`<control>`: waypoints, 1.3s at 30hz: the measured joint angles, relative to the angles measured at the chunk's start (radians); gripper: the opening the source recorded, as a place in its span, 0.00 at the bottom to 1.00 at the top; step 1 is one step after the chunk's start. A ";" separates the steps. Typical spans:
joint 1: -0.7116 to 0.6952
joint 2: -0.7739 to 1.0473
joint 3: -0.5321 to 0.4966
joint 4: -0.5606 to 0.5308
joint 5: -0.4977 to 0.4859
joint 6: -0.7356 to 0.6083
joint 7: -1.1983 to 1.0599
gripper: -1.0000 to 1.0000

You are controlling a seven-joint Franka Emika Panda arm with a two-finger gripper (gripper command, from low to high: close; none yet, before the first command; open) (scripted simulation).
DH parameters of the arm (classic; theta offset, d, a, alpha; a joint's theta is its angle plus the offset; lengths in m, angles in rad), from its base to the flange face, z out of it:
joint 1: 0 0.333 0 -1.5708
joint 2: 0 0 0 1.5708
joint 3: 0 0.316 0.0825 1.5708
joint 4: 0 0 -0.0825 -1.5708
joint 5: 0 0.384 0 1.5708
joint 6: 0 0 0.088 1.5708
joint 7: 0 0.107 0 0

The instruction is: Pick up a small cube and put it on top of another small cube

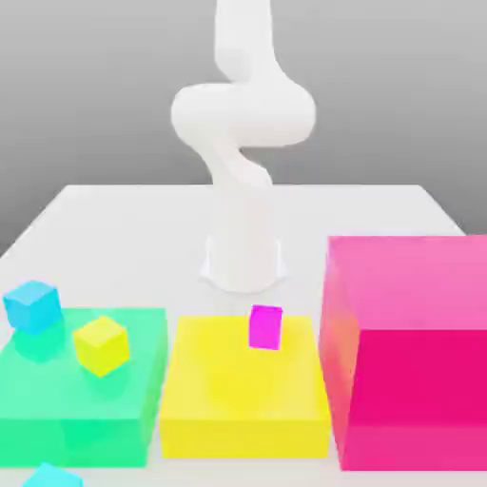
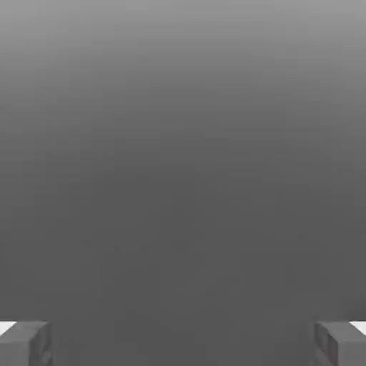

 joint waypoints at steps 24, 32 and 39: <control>-0.108 0.877 -0.160 0.128 0.129 0.178 -0.090 0.50; -0.170 1.165 -0.177 0.171 0.160 0.250 -0.112 0.50; -0.198 1.297 -0.145 0.199 0.195 0.344 -0.137 0.00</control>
